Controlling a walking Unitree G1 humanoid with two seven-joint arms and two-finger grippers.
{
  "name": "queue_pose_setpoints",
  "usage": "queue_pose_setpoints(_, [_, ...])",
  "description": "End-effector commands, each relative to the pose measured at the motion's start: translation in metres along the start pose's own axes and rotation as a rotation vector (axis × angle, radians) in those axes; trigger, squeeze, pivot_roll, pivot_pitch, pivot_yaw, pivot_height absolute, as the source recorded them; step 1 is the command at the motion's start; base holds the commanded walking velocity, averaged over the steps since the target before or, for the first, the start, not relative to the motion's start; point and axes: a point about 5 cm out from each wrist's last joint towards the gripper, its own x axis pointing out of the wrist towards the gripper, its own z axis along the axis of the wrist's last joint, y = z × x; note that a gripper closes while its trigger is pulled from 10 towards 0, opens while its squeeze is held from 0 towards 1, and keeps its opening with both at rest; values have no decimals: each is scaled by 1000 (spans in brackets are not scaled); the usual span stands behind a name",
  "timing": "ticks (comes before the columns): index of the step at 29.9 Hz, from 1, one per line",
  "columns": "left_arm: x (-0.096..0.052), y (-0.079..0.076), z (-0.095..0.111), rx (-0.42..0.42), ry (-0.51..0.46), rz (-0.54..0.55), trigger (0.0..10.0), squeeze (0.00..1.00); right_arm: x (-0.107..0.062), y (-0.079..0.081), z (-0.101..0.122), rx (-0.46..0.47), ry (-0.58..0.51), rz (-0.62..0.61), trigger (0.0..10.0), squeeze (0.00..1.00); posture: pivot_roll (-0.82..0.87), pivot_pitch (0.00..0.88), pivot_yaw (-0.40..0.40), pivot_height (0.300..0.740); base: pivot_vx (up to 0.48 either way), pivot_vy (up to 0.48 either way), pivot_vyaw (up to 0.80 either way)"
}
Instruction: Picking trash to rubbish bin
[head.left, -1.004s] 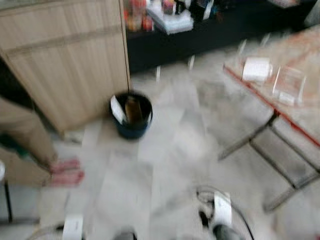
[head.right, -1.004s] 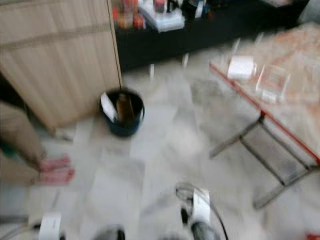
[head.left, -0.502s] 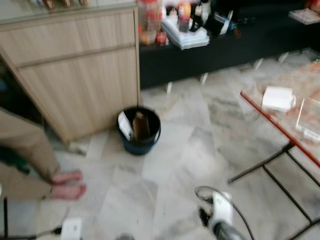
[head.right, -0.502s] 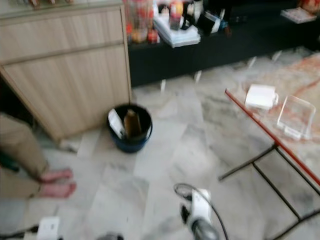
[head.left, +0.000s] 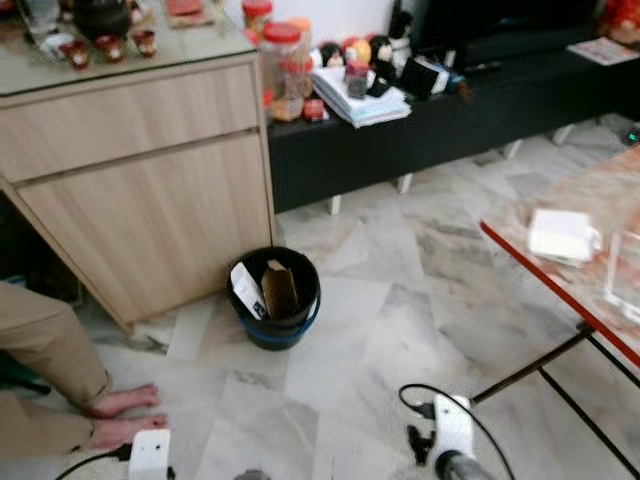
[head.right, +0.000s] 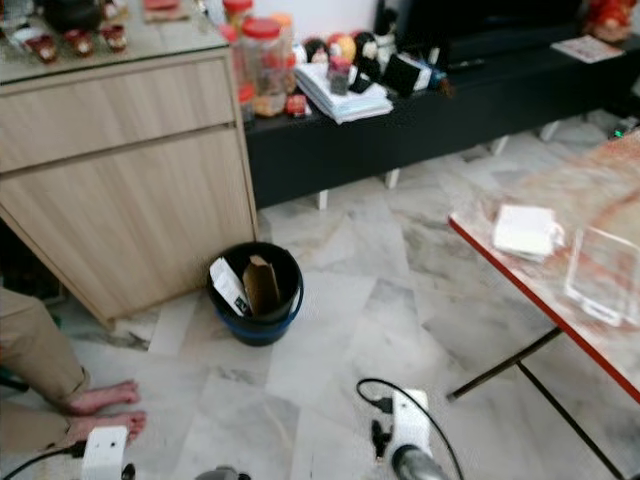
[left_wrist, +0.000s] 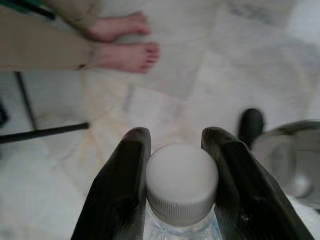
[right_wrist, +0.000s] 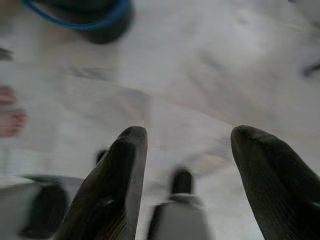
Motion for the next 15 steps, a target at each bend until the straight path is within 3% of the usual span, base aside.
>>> queue_pose_setpoints(1, [-1, -5, -3, 10, 18, -18, 10000, 0, -3, -13, -7, -4, 22, -36, 10000, 0, 136, 125, -17, 740, 409, 0, 0])
queue_pose_setpoints(4, [-1, -5, -3, 9, 17, -17, 10000, 0, -4, -14, -10, -42, 41, -32, 10000, 0, 138, 122, -15, 740, 412, 0, 0])
queue_pose_setpoints(9, [0, -5, -2, 11, 14, -19, 10000, 0, -4, -15, -8, -31, 32, -43, 10000, 0, 130, 136, -15, 740, 411, 0, 788])
queue_pose_setpoints(15, [1, -4, 1, -3, 10, -9, 10000, 0, -3, -17, -6, -16, 29, -59, 10000, 0, 126, 158, -16, 740, 411, 0, 0])
